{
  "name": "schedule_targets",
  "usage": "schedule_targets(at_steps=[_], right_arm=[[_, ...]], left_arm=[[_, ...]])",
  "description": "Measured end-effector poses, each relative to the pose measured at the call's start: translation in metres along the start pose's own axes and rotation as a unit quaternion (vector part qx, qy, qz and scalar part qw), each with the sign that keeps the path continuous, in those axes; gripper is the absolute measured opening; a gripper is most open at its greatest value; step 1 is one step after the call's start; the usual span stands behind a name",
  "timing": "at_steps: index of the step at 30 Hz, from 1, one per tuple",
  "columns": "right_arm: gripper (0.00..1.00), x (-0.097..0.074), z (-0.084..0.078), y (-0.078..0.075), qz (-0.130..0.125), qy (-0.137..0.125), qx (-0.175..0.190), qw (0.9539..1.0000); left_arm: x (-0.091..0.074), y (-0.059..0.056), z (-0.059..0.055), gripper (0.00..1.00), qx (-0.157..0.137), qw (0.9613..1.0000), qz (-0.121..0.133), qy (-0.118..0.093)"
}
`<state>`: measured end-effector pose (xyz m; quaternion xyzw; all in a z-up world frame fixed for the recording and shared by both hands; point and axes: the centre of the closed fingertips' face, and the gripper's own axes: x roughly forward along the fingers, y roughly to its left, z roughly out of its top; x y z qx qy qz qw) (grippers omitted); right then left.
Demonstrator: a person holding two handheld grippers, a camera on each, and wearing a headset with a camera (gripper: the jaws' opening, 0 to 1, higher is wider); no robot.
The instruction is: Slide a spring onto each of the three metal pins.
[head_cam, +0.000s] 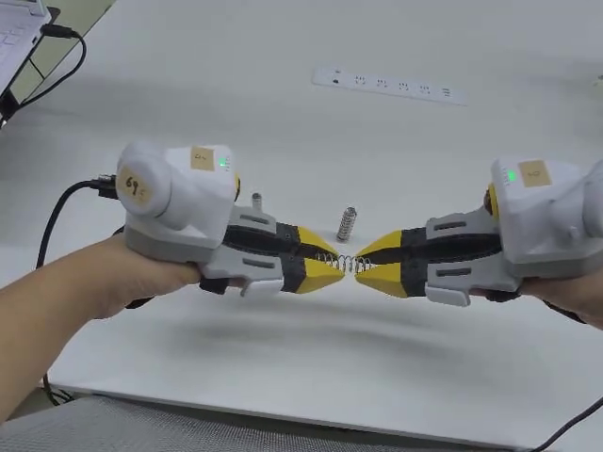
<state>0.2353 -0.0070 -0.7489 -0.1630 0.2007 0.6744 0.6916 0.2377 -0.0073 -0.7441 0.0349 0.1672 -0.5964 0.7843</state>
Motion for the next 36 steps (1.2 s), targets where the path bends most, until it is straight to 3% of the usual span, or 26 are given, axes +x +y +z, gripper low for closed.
schedule_targets(at_steps=[11, 13, 15, 19, 22, 23, 29, 36], right_arm=[[0.07, -0.004, 0.012, 0.002, 0.003, -0.015, -0.01, 0.9998], [0.07, -0.006, 0.017, 0.003, 0.005, -0.025, -0.009, 0.9996], [0.07, -0.006, 0.034, 0.007, 0.012, -0.067, 0.012, 0.9976], [0.07, -0.003, 0.035, 0.008, 0.008, -0.06, -0.002, 0.9982], [0.08, -0.001, 0.039, 0.009, 0.007, -0.074, 0.008, 0.9972], [0.07, 0.0, 0.046, 0.01, 0.006, -0.096, 0.022, 0.9951], [0.07, 0.006, 0.052, 0.012, -0.001, -0.105, 0.017, 0.9944], [0.07, 0.008, 0.062, 0.01, -0.011, -0.138, 0.036, 0.9897]], left_arm=[[-0.003, 0.0, -0.004, 0.03, -0.008, 1.0, 0.0, 0.002], [-0.002, -0.001, -0.006, 0.03, -0.006, 1.0, -0.001, 0.006], [-0.001, -0.002, -0.008, 0.03, -0.003, 0.9999, -0.002, 0.012], [0.001, -0.002, -0.011, 0.03, 0.008, 0.9997, 0.003, 0.021], [0.001, -0.003, -0.013, 0.03, 0.01, 0.9996, 0.001, 0.025], [0.001, -0.002, -0.014, 0.03, 0.011, 0.9996, 0.003, 0.028], [0.006, -0.004, -0.013, 0.03, 0.012, 0.9995, -0.004, 0.03], [0.009, -0.001, -0.006, 0.03, 0.012, 0.9997, -0.003, 0.022]])
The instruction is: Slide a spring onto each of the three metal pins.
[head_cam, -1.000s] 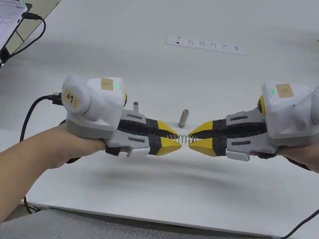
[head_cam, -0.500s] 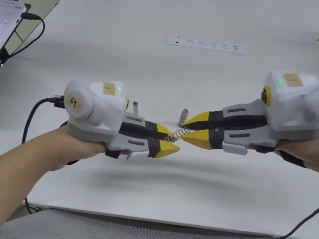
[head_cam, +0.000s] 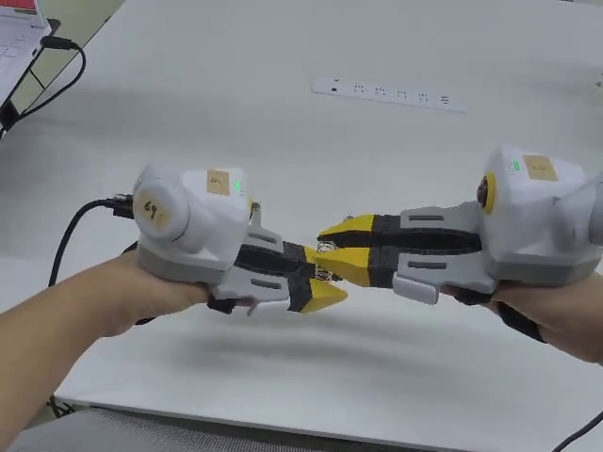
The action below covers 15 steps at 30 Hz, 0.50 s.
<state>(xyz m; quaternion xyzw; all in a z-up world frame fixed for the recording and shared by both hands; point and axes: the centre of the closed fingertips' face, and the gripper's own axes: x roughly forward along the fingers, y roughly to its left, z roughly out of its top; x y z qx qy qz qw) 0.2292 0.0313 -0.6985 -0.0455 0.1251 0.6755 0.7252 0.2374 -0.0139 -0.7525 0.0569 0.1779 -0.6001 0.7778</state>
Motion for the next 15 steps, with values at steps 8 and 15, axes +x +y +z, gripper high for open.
schedule_targets(at_steps=[8, 15], right_arm=[[0.07, -0.0008, 0.0011, -0.003, -0.003, -0.004, -0.001, 1.0], [0.07, 0.0, 0.0026, -0.0037, -0.004, -0.006, 0.001, 1.0]], left_arm=[[0.0003, 0.0005, 0.0016, 0.03, 0.003, 1.0, 0.0, 0.002], [-0.0013, 0.001, 0.0019, 0.03, 0.003, 1.0, 0.003, 0.004]])
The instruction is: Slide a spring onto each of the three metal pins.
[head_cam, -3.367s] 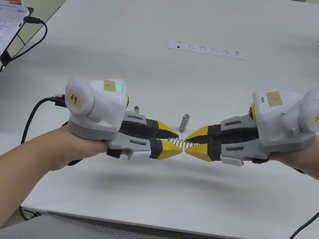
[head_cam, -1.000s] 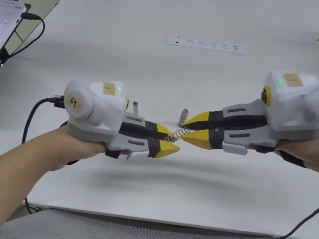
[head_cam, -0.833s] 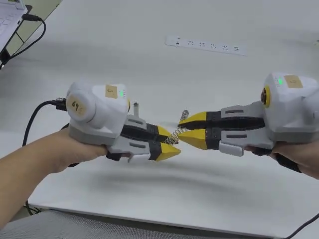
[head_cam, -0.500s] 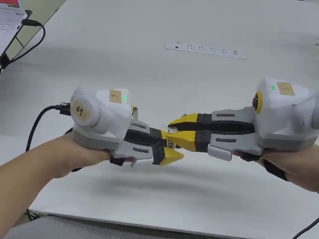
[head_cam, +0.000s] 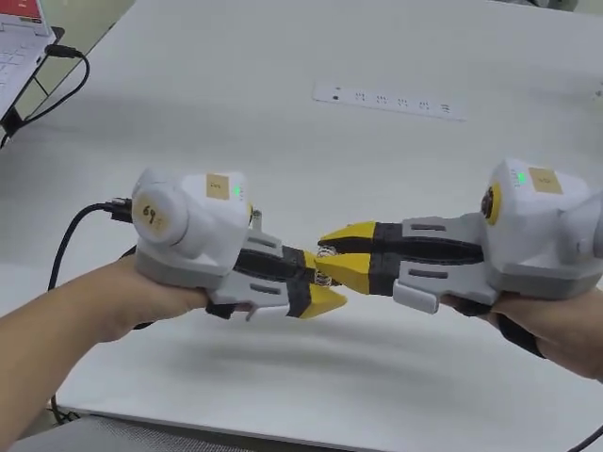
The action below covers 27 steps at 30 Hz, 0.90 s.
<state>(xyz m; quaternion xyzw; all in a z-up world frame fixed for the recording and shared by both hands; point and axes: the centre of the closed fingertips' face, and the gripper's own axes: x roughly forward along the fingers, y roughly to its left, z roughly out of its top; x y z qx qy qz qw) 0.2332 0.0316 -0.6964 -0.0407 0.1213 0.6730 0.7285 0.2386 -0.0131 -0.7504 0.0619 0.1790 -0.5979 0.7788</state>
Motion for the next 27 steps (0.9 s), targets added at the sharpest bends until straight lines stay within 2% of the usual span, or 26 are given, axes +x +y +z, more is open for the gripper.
schedule_targets(at_steps=[22, 27], right_arm=[[0.07, 0.0005, 0.0016, -0.0035, -0.005, 0.007, 0.004, 1.0], [0.07, 0.0023, 0.0011, -0.0029, -0.003, 0.014, -0.003, 0.9999]], left_arm=[[-0.0025, -0.0017, 0.0012, 0.04, -0.018, 0.9998, 0.003, -0.004], [-0.0027, -0.0009, 0.0016, 0.08, -0.022, 0.9997, 0.004, -0.007]])
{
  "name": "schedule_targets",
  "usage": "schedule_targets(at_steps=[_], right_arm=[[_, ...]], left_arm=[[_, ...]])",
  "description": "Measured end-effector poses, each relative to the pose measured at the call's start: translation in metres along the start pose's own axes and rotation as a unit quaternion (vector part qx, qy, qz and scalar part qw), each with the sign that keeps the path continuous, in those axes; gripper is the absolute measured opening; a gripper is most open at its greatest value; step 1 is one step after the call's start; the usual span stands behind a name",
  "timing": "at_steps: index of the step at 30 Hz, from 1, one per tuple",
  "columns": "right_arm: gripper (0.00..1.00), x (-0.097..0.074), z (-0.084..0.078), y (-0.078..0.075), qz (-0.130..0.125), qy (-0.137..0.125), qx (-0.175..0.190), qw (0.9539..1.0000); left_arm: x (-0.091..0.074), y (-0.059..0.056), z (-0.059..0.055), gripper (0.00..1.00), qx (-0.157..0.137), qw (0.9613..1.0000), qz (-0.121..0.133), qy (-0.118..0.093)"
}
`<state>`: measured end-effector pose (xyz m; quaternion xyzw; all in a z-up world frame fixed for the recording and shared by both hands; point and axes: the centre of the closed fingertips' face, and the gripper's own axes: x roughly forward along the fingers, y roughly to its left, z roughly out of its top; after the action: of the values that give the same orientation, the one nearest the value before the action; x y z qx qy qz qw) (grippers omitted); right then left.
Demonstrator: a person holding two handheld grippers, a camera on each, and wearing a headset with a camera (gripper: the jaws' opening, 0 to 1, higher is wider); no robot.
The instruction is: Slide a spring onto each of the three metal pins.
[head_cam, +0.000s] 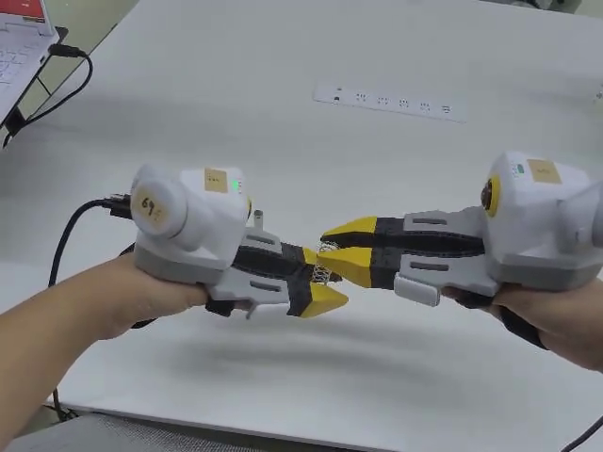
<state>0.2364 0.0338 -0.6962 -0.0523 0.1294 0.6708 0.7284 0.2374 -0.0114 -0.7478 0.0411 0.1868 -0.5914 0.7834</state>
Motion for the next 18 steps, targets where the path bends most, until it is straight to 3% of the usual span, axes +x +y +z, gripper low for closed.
schedule_targets(at_steps=[18], right_arm=[[0.07, 0.0011, 0.0021, 0.0002, 0.0, 0.005, -0.007, 1.0]], left_arm=[[-0.0098, 0.0055, -0.0001, 0.2, -0.01, 0.9997, 0.021, -0.003]])
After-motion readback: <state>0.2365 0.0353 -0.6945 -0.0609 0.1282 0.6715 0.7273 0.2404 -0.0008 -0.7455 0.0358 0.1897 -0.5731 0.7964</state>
